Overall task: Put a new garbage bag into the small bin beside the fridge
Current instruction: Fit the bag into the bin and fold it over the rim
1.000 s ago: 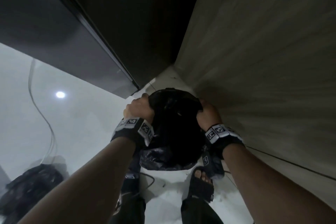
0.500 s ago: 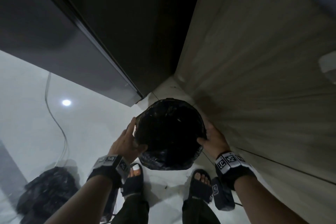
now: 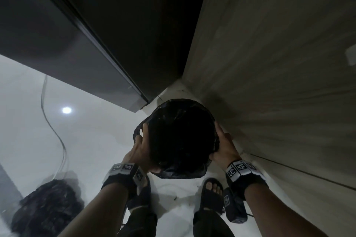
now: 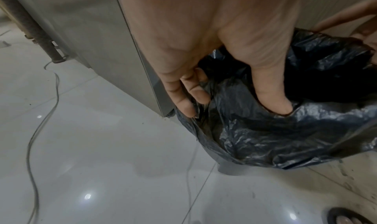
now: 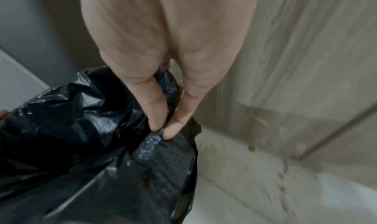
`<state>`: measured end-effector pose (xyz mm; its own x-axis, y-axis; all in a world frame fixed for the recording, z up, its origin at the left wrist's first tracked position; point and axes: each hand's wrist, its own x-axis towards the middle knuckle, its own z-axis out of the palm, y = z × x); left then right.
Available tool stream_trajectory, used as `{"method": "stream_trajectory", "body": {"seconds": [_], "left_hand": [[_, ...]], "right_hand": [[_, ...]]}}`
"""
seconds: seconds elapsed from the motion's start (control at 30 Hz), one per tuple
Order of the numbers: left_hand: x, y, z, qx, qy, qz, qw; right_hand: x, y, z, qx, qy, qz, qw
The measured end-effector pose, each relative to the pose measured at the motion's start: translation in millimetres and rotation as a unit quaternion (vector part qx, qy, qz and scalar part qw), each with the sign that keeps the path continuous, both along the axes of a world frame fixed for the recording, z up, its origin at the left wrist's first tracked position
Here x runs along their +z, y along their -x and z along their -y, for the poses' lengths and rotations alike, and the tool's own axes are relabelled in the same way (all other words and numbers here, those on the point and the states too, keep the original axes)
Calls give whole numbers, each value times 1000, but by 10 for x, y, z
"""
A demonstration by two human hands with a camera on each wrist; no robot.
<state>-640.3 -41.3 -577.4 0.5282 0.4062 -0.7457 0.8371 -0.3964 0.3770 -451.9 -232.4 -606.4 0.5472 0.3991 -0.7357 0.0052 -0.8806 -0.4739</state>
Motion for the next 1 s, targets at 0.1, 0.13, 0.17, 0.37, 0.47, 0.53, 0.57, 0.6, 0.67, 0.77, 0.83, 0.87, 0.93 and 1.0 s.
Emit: {"method": "stream_trajectory", "body": {"seconds": [0.1, 0.13, 0.17, 0.37, 0.47, 0.53, 0.57, 0.6, 0.67, 0.77, 0.83, 0.87, 0.93, 1.0], "left_hand": [[44, -192, -135, 16, -2, 16, 1000], [53, -266, -196, 31, -6, 31, 999], [41, -330, -268, 45, -11, 45, 998], [-105, -680, -653, 10, -71, 39, 997], [-144, -788, -732, -1, -73, 18, 997], [-195, -805, -754, 3, -71, 15, 997], [-214, -797, -759, 7, -71, 11, 997], [-220, -791, -760, 6, -70, 8, 997], [-231, -772, -758, -6, -74, 6, 997], [-219, -775, -768, -14, -72, 0, 997], [-212, -796, -773, -15, -73, -5, 997], [-206, -810, -777, -21, -72, -10, 997], [-200, -828, -795, -31, -75, -23, 996], [-190, -831, -815, -46, -81, -32, 995]], "right_hand": [[-120, -204, -134, 20, -40, 31, 999], [-113, -286, -215, 25, -43, 44, 998], [-107, -374, -306, 35, -40, 58, 997], [-150, -773, -765, 44, -29, 111, 992], [-143, -818, -802, 58, -17, 129, 990], [-144, -829, -783, 55, -13, 137, 989], [-136, -825, -782, 59, -15, 137, 989], [-154, -836, -780, 65, -15, 135, 989], [-130, -848, -797, 82, -17, 134, 987], [-71, -852, -808, 85, -22, 131, 987], [-84, -855, -795, 76, -18, 123, 989], [-103, -858, -794, 71, -18, 121, 990], [-121, -867, -793, 76, -15, 119, 990], [-102, -883, -814, 81, -14, 116, 990]]}}
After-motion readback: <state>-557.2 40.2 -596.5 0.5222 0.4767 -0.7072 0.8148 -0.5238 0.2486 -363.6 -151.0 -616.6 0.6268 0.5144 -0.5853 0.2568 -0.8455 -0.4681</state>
